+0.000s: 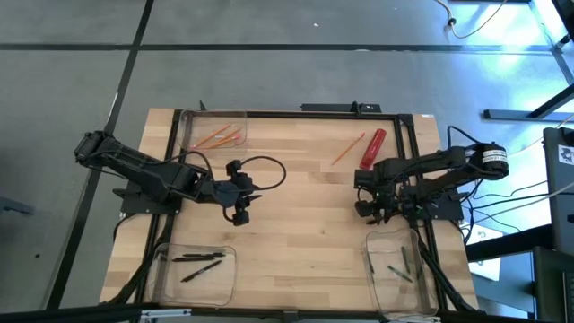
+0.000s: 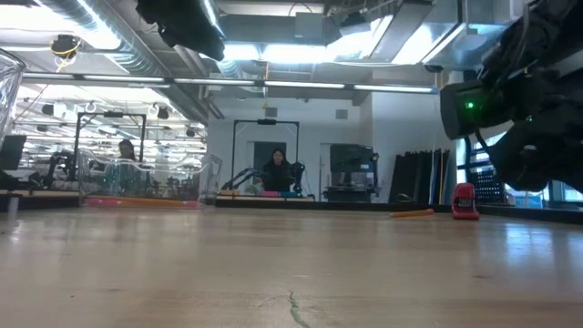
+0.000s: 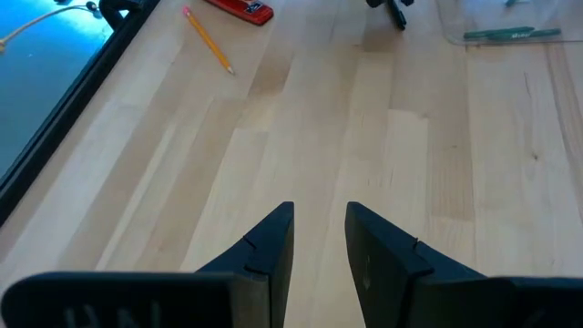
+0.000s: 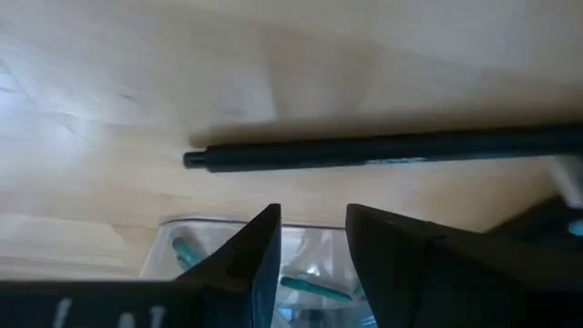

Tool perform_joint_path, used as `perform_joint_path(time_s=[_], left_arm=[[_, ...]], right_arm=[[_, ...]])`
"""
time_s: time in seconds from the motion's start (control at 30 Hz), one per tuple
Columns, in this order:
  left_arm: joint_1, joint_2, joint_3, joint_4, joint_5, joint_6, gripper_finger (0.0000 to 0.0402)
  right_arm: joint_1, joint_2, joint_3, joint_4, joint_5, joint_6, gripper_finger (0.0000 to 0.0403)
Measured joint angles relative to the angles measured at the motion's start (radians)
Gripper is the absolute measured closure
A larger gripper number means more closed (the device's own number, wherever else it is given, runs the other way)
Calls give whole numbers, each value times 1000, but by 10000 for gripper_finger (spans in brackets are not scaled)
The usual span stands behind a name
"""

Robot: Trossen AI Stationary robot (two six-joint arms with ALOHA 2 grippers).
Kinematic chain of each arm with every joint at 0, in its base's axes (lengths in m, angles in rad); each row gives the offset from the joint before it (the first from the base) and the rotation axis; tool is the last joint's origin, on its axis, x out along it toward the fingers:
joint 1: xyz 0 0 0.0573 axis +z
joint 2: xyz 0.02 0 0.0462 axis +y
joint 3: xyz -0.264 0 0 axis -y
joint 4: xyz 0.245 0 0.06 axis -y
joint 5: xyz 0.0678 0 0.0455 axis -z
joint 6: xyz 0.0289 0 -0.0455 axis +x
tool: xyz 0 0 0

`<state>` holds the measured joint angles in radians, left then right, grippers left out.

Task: Sort crayons/erasers/pens/pencils in bins
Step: Put the black pen into the bottom left transparent bin

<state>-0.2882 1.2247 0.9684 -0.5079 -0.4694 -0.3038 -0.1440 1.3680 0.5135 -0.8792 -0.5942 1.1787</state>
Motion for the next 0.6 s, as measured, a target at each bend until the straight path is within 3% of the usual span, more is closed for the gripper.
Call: perform_joint_path(time_s=[0.6], left_arm=[[0, 0, 0, -2, 0, 0, 306]], right_arm=[[0, 0, -43, 218, -18, 24, 274]])
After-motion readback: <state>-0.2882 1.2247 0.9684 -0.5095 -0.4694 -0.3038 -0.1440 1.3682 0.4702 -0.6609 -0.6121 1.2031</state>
